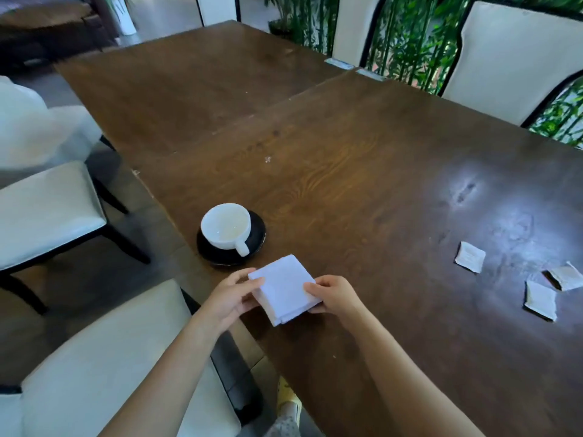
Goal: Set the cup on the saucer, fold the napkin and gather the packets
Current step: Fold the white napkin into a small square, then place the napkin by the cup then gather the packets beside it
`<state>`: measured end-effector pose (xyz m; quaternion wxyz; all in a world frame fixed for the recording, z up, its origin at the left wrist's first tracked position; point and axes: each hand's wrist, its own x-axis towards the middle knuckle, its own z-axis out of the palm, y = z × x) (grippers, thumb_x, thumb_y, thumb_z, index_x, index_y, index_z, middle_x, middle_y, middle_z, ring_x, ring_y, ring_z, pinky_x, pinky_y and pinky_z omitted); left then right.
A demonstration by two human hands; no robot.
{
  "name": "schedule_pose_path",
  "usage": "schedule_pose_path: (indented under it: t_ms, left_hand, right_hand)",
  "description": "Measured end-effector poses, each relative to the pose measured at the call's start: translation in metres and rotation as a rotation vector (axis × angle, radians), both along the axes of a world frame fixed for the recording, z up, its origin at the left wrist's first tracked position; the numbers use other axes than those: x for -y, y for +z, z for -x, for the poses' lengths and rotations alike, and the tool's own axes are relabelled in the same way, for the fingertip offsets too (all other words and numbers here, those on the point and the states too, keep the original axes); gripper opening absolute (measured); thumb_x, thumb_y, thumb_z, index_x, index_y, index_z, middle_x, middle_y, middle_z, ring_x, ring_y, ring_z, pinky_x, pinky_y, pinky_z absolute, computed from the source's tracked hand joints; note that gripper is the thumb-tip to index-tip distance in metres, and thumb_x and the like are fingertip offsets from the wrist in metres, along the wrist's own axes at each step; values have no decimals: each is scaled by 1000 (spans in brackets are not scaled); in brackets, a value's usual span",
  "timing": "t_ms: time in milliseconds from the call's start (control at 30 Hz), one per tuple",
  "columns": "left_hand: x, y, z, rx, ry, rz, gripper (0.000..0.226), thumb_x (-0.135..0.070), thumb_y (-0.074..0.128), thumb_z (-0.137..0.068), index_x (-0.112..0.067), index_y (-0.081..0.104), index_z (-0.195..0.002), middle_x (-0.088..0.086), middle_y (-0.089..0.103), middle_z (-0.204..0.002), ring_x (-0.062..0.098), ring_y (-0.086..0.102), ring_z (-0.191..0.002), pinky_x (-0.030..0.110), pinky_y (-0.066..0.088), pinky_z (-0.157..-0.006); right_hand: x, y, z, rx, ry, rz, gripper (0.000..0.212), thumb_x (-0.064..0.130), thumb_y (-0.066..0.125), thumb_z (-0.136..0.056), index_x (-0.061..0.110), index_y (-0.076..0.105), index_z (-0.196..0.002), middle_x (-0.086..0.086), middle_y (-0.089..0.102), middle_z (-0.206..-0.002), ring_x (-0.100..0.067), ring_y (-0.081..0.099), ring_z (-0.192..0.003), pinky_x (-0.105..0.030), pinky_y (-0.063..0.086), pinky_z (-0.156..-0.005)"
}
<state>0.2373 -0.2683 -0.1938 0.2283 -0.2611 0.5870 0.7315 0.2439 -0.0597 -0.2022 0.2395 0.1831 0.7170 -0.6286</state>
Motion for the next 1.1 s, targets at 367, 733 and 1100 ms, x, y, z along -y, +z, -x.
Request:
schedule_pose_path:
  t_ms: [367,733,1100]
  left_hand:
    - [-5,-32,-23,-219,-55,802,58,-14,69,-82,-17,45,-134,7,46,-139,25,57,-114,39,53,-88]
    - [-10,-31,-31,-319,-186,1029,61,-19,66,-84,-14,38,-138,11,44,-141,26,52,-120,38,50,-95]
    - [-72,43,-26,-389,-552,1649,51,-17,44,-88,-18,34,-138,9,30,-149,31,20,-136,53,18,-111]
  right_hand:
    - [35,-28,2,-370,157,-682,31,28,55,-93,19,57,-122,0,56,-113,-12,54,-93,-18,45,-75]
    - [29,-36,3,-433,281,-707,35,30,49,-95,22,53,-129,2,52,-113,-7,46,-91,-15,43,-76]
    - [-68,14,-18,-244,258,-640,40,20,60,-88,11,57,-127,-8,65,-120,-23,58,-113,-27,42,-96]
